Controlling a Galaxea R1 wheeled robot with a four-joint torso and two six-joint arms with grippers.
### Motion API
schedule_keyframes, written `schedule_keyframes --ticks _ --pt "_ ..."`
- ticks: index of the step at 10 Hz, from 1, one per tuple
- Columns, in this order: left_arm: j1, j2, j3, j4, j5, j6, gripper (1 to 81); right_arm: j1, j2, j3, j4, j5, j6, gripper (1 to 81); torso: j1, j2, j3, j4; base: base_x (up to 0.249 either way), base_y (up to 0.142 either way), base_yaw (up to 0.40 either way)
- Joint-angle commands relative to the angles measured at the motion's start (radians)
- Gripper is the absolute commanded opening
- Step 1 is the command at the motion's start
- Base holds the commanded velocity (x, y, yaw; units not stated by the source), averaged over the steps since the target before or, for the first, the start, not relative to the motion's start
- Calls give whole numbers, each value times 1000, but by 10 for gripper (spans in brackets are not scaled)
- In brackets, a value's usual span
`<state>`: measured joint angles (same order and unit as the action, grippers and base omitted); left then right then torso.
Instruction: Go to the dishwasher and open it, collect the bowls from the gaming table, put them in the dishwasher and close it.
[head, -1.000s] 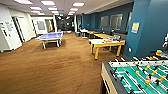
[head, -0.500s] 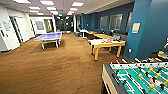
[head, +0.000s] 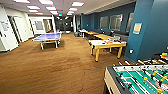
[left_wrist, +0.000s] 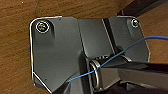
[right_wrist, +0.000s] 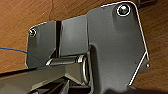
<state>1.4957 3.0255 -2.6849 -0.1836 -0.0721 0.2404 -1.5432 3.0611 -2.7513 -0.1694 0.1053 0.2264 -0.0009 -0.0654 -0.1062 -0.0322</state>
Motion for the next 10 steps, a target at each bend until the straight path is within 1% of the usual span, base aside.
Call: schedule_keyframes --ticks 1,10 --pt "-48 -2 2 -5 57 8 811 50 3 6 -6 -45 -2 811 1 0 0 0 139 0 0" --pt "-48 -2 2 -5 57 7 811 51 4 7 -6 -45 -2 811 1 0 0 0 143 0 0"
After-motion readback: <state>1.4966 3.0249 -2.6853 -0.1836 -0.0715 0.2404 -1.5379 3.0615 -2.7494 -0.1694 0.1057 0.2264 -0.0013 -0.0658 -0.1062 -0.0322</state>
